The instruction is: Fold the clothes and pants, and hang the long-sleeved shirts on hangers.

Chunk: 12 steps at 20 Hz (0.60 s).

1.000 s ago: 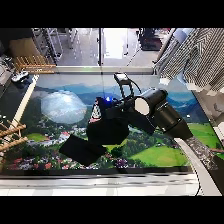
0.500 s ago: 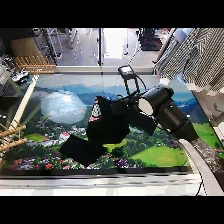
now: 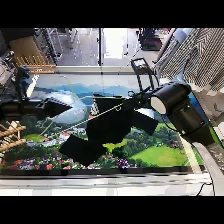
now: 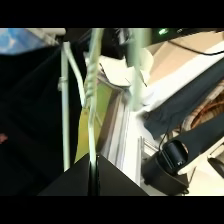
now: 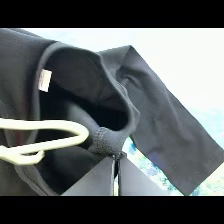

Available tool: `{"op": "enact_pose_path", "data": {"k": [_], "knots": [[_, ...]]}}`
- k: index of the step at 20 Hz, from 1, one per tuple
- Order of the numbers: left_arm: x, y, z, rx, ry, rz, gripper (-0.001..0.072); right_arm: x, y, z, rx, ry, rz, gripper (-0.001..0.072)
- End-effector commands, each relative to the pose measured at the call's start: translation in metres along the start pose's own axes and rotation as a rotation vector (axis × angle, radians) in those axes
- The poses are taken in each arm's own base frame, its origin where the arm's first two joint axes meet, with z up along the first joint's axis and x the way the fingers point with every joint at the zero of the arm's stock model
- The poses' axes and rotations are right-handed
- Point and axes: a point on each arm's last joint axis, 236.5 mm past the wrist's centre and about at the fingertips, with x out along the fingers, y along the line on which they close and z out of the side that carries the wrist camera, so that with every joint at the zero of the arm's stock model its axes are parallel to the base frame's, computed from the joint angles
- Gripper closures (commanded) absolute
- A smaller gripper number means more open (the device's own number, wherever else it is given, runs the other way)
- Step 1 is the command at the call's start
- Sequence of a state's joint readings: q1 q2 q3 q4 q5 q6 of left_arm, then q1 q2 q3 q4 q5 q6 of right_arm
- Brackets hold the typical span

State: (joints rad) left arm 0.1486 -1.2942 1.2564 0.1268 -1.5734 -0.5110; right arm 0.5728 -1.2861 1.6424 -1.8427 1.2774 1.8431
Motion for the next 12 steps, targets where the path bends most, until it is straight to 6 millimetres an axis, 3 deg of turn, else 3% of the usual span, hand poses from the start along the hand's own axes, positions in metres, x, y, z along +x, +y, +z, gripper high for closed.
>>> {"op": "enact_pose_path", "data": {"k": [1, 7, 9, 12], "knots": [[0.018, 0.017, 0.003, -0.064, -0.008, 0.076, 0.0695, -0.018, -0.004, 0.003, 0.003, -0.027, 0.006, 0.0694], [0.014, 0.046, 0.017, -0.112, -0.076, 0.198, 0.0696, -0.026, 0.024, -0.002, -0.109, -0.023, 0.089, 0.0694], [0.015, 0.051, -0.001, -0.129, 0.018, 0.238, 0.0696, -0.029, 0.036, 0.004, -0.193, -0.063, 0.104, 0.0694], [0.016, 0.039, -0.028, -0.102, 0.162, 0.209, 0.0696, -0.034, 0.052, 0.014, -0.29, -0.124, 0.126, 0.0694]]}}
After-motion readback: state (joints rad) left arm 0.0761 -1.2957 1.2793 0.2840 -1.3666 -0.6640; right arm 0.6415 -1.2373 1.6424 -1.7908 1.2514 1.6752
